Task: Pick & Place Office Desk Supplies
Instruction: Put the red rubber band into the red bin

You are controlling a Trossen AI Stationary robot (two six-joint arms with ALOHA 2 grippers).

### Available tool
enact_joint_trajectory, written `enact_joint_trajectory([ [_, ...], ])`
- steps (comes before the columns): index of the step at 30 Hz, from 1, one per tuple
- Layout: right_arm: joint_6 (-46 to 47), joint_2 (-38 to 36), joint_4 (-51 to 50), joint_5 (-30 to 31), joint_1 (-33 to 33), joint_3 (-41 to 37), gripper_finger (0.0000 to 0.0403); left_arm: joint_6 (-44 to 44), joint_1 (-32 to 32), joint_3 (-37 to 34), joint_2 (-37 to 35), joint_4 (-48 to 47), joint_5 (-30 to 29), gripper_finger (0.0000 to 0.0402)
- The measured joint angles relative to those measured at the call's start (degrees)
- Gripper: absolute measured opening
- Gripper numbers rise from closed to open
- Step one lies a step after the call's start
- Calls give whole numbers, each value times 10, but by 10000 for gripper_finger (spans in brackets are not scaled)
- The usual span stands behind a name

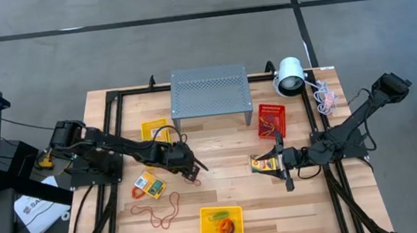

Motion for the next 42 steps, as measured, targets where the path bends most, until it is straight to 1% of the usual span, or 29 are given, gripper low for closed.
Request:
enact_joint_trajectory([
  [5, 2, 0, 0, 0, 0, 0, 188, -4, 3, 25, 33, -46, 9, 182],
  [8, 6, 0, -1, -1, 1, 0, 188, -19, 6, 31, 40, -69, 15, 182],
  [13, 10, 0, -2, -30, 1, 0, 188, -36, 6, 32, 38, -70, 14, 182],
  [23, 21, 0, 0, -30, 1, 0, 188, -50, 9, 32, 49, -99, 16, 182],
  [30, 26, 0, 1, -30, 1, 0, 188, -49, 9, 35, 82, -89, 34, 182],
  [36, 25, 0, 0, -30, 1, 0, 188, -49, 12, 34, 85, -86, 39, 181],
  [39, 25, 0, 0, -30, 1, 0, 188, -45, 14, 33, 85, -88, 51, 170],
  [42, 25, 0, 0, -30, 1, 0, 188, -35, 17, 33, 85, -92, 57, 144],
])
